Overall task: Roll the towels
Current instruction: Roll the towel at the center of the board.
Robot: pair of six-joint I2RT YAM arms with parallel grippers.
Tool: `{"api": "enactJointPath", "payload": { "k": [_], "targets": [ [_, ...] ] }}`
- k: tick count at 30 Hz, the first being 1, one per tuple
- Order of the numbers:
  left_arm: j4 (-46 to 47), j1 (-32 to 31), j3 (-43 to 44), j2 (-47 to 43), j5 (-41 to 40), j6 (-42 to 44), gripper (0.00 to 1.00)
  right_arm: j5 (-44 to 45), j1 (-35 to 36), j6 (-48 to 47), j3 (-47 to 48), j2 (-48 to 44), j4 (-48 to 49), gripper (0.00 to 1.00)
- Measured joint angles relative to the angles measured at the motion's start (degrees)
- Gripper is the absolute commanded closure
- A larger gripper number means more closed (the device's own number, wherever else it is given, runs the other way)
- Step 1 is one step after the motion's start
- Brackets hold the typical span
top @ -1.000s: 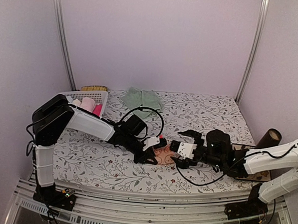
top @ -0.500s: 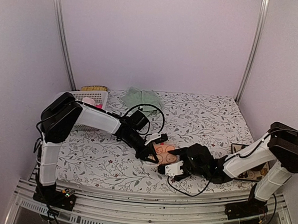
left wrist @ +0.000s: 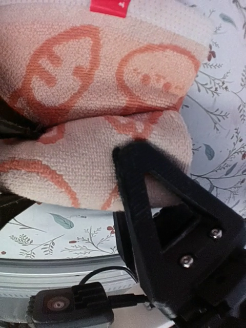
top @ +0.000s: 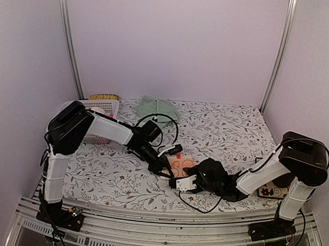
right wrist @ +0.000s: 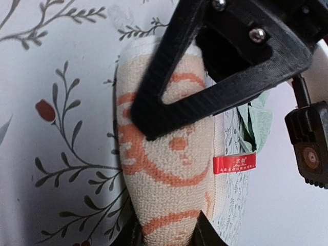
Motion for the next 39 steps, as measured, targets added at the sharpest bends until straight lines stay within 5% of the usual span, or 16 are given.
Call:
{"api": "enactJointPath", "payload": {
  "k": [7,13,25,39],
  "targets": [
    [0.9,0.4,-1.7,-1.4,1.2,-0.4,0.19,-1.5,0.0,1.5,1.1,0.0,-3.0,0.87],
    [6.6,0.5,-12.2,-11.5,-8.0,-2.3,0.04,-4.5,-0.1,5.3,2.7,-1.4,-8.3,0.87],
    [24.1,-1.9,-32.6,-30.8,-26.5,-1.4,0.03,-16.5,-3.1,15.6,8.5,-4.8,-23.9,0.87],
    [42.0,-10.9,-43.8,-32.8,-38.9,8.2,0.08,-31.0,-8.2,23.5,17.3,-3.7,-39.8,0.84]
  ]
}}
